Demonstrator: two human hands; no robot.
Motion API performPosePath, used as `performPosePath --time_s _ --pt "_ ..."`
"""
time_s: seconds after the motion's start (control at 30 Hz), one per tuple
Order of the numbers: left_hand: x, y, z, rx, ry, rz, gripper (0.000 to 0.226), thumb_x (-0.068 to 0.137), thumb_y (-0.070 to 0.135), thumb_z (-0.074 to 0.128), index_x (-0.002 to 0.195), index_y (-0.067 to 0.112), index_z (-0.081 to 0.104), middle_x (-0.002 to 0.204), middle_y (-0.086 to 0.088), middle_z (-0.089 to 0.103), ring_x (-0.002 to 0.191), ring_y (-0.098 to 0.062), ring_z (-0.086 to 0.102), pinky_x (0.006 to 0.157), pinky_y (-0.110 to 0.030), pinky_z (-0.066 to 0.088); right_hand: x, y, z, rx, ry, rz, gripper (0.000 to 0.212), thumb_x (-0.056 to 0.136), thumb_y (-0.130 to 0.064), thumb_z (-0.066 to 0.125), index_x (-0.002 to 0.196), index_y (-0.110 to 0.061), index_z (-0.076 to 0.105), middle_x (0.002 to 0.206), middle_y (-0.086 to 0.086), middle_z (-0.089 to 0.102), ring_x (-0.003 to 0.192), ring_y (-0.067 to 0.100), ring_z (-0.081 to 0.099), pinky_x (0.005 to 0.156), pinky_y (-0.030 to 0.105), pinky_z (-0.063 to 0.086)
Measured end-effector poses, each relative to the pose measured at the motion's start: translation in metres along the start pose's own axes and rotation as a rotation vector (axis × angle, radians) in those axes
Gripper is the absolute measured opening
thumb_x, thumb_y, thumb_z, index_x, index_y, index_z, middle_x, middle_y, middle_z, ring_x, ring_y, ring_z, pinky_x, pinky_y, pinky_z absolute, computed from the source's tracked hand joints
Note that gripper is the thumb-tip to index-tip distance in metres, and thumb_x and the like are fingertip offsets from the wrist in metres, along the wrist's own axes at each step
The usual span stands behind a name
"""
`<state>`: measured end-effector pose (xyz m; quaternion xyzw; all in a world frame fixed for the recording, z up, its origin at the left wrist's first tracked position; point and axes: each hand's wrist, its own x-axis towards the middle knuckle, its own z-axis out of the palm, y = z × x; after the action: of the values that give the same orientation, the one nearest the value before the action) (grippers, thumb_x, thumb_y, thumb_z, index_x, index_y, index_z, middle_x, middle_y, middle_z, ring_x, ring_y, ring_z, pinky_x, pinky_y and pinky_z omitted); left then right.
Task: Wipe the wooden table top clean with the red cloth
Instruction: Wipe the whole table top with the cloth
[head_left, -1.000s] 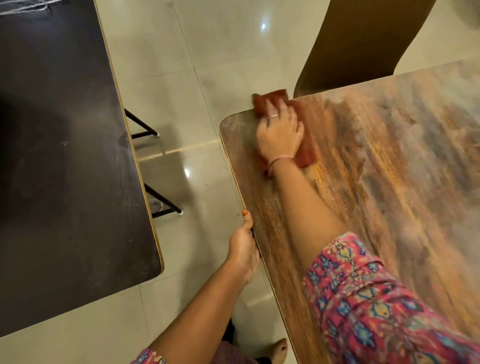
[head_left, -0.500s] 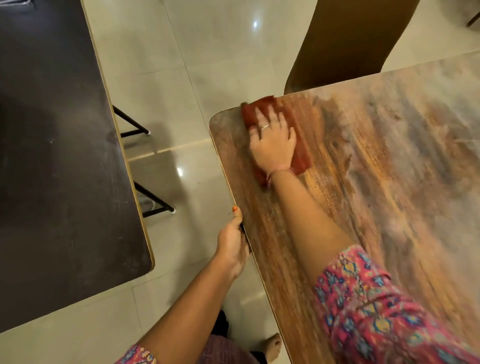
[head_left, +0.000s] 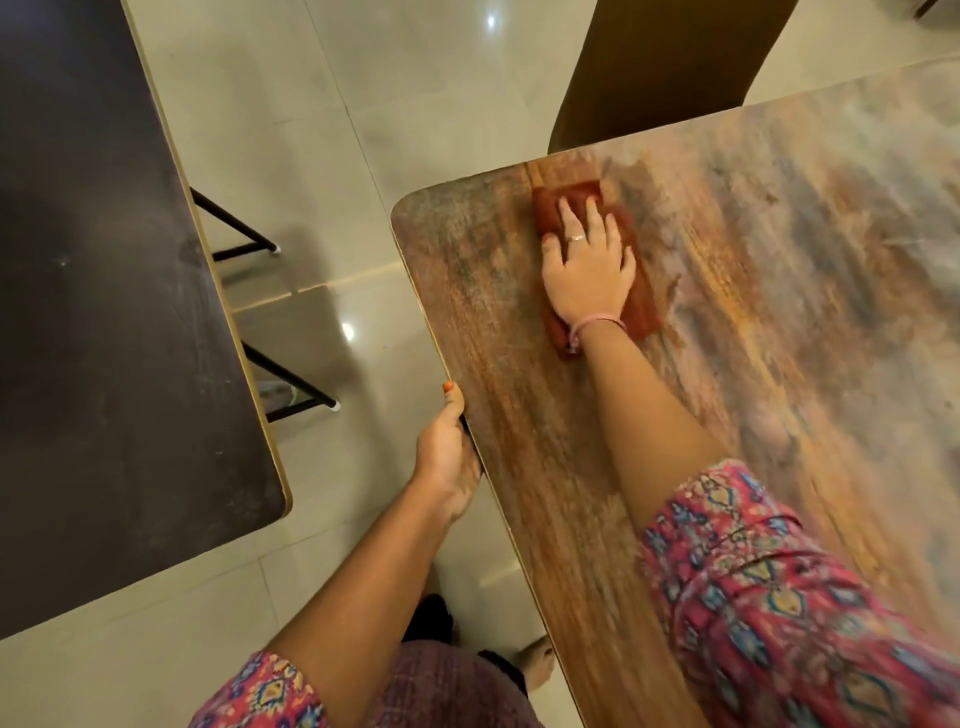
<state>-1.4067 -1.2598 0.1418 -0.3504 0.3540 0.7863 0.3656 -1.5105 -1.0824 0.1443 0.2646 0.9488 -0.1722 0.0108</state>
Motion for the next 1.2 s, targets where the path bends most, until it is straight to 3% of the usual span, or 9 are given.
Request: performPosePath --time_s 0.17,0.3,0.4,0.57,0.63,0.73,0.83,1.07,1.2 --pt "0.002 -0.001 -0.005 -0.058 -0.02 0.007 0.035 0.102 0.032 0.037 0.102 0.014 0.066 0.105 -0.007 0.07 0.105 -0.022 0.063 0.089 -0.036 0.049 -0.128 -0.008 0.025 -0.059 -0.076 -0.335 0.051 0.098 -0.045 0.035 0.148 -0.04 0.03 0.159 -0.007 0.025 0.148 0.018 0.017 0.116 0.045 0.016" --pt "0.0 -0.002 -0.005 -0.1 -0.051 -0.023 0.037 0.101 0.035 0.038 0.111 0.011 0.064 0.119 -0.01 0.065 0.114 -0.024 0.058 0.1 -0.04 0.045 -0.228 0.053 0.015 -0.087 -0.071 -0.223 0.051 0.098 -0.049 0.032 0.148 -0.043 0.028 0.159 -0.01 0.023 0.148 0.014 0.016 0.117 0.043 0.015" --pt "-0.003 -0.001 -0.002 -0.09 -0.052 -0.035 0.035 0.101 0.036 0.035 0.099 0.018 0.065 0.115 -0.004 0.066 0.112 -0.025 0.059 0.087 -0.041 0.049 -0.207 0.072 0.001 -0.091 -0.047 -0.112 0.051 0.096 -0.049 0.032 0.146 -0.04 0.033 0.158 -0.008 0.027 0.148 0.016 0.019 0.117 0.044 0.015" --pt "-0.008 -0.001 0.001 -0.062 -0.058 -0.03 0.037 0.103 0.036 0.031 0.098 0.02 0.064 0.112 -0.002 0.068 0.112 -0.025 0.059 0.083 -0.041 0.049 -0.121 0.044 0.001 -0.04 0.028 0.047 0.05 0.097 -0.047 0.034 0.147 -0.038 0.034 0.159 -0.006 0.025 0.148 0.02 0.018 0.118 0.047 0.014" --pt "-0.008 -0.001 -0.001 -0.051 -0.077 -0.02 0.04 0.102 0.038 0.031 0.103 0.015 0.064 0.102 -0.003 0.071 0.102 -0.024 0.063 0.077 -0.04 0.053 -0.103 0.02 0.008 -0.035 -0.007 0.006 0.05 0.098 -0.047 0.034 0.148 -0.038 0.031 0.16 -0.005 0.023 0.148 0.02 0.016 0.118 0.048 0.012" --pt "-0.011 -0.002 -0.009 -0.071 -0.074 -0.026 0.043 0.1 0.039 0.035 0.121 0.01 0.059 0.097 -0.008 0.069 0.091 -0.023 0.065 0.087 -0.037 0.051 -0.135 -0.006 0.022 -0.061 -0.078 -0.233 0.051 0.097 -0.048 0.035 0.147 -0.039 0.032 0.159 -0.005 0.025 0.148 0.021 0.018 0.117 0.049 0.015" --pt "-0.012 -0.005 -0.024 -0.111 -0.09 -0.027 0.049 0.098 0.041 0.031 0.111 0.008 0.063 0.097 -0.009 0.073 0.089 -0.022 0.07 0.084 -0.034 0.052 -0.207 0.01 0.029 -0.075 -0.113 -0.387 0.051 0.097 -0.048 0.034 0.148 -0.04 0.031 0.159 -0.007 0.026 0.148 0.02 0.02 0.116 0.047 0.017" --pt "-0.026 -0.025 -0.033 0.042 -0.081 -0.072 0.047 0.098 0.045 0.031 0.109 0.01 0.06 0.095 -0.005 0.069 0.09 -0.018 0.064 0.083 -0.031 0.049 -0.347 0.106 0.014 -0.119 -0.128 -0.331 0.053 0.1 -0.05 0.03 0.151 -0.04 0.021 0.161 -0.01 0.013 0.15 0.018 0.011 0.118 0.045 0.014" --pt "-0.028 -0.037 -0.026 0.091 -0.064 -0.071 0.043 0.101 0.041 0.029 0.107 0.012 0.059 0.1 -0.006 0.063 0.092 -0.02 0.061 0.087 -0.035 0.047 -0.412 0.151 0.004 -0.137 -0.184 -0.282 0.053 0.1 -0.049 0.032 0.151 -0.036 0.025 0.161 -0.007 0.016 0.149 0.023 0.016 0.118 0.049 0.015"
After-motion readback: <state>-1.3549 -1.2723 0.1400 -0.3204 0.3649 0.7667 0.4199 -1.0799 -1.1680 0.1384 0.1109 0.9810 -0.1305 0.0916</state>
